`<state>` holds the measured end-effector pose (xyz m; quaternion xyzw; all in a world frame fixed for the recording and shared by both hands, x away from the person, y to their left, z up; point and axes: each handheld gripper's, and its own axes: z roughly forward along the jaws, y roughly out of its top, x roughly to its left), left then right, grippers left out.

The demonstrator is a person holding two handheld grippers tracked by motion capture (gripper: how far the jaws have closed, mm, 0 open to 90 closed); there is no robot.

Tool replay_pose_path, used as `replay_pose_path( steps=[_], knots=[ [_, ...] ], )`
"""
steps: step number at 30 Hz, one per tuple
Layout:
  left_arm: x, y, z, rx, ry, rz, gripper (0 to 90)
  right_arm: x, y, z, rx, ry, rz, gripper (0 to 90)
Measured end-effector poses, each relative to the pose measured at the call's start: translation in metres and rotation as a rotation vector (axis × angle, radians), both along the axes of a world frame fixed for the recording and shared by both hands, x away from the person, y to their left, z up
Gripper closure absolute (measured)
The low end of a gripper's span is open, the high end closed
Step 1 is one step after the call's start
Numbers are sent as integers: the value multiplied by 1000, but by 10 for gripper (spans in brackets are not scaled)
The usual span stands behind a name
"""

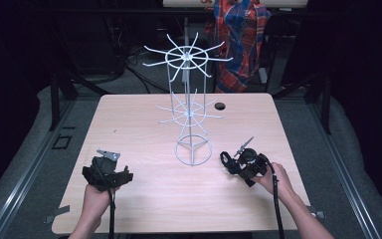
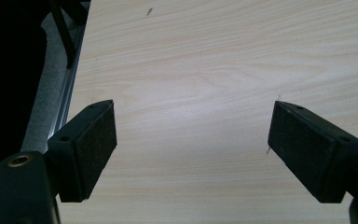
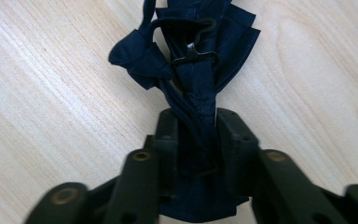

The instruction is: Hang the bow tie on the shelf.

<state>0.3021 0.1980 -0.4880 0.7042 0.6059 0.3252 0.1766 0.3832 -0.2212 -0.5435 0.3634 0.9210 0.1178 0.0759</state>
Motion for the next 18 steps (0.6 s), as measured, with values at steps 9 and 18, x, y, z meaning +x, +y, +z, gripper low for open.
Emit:
replay_pose_path(
  steps=[9,18],
  knots=[
    [0,1,0,-2,4,3,156,-4,4,10,-19,-46,11,742],
    [0,1,0,-3,0,6,156,-8,3,22,-15,-84,9,741]
  ],
)
